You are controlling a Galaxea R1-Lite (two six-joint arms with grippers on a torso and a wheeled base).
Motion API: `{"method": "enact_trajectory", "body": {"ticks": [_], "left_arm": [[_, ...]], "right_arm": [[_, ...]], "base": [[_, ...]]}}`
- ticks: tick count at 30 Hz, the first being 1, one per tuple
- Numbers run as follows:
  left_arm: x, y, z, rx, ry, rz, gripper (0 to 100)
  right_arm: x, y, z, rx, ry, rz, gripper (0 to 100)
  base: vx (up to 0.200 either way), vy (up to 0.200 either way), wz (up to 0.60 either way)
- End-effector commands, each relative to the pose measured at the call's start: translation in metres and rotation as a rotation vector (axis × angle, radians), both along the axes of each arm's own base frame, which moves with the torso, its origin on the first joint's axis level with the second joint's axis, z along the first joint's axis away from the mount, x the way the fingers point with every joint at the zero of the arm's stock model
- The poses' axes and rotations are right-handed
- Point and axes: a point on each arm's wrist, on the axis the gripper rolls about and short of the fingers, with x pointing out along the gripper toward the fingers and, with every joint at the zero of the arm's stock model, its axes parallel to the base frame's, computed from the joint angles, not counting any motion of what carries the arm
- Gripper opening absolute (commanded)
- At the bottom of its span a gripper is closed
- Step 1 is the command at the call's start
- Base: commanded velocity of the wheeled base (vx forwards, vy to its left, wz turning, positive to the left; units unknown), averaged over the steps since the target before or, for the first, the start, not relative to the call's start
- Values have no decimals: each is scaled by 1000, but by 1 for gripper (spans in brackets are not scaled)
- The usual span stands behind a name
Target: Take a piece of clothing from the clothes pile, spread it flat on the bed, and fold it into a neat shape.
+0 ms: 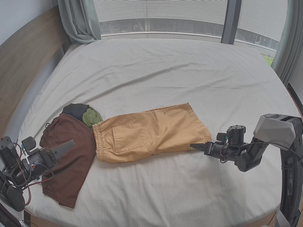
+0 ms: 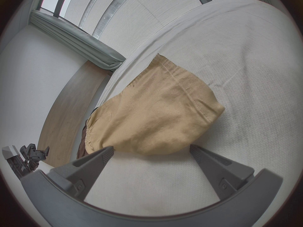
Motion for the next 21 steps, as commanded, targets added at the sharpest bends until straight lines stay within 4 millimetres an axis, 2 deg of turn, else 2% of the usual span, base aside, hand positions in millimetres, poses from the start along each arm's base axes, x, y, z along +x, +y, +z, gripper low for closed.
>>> {"method": "enact_trajectory", "body": {"ticks": [1,8,14,21], "left_arm": [[-3,-1,-3,-1,18,-3,100],[-3,-2,-3,-1,17,-9,100],[-3,-3,-3,-1,18,-12,100],[-3,-3,-3,-3,19,-12,100]], "right_arm": [[6,4,-8,3,5,3,100],[20,13,-14,17,-13,-16,100],[28,32,-6,65,-27,0,100],[33,50,-9,75,-26,1,100]], "base": [[0,0,0],[0,0,0],[0,0,0],[0,0,0]]}}
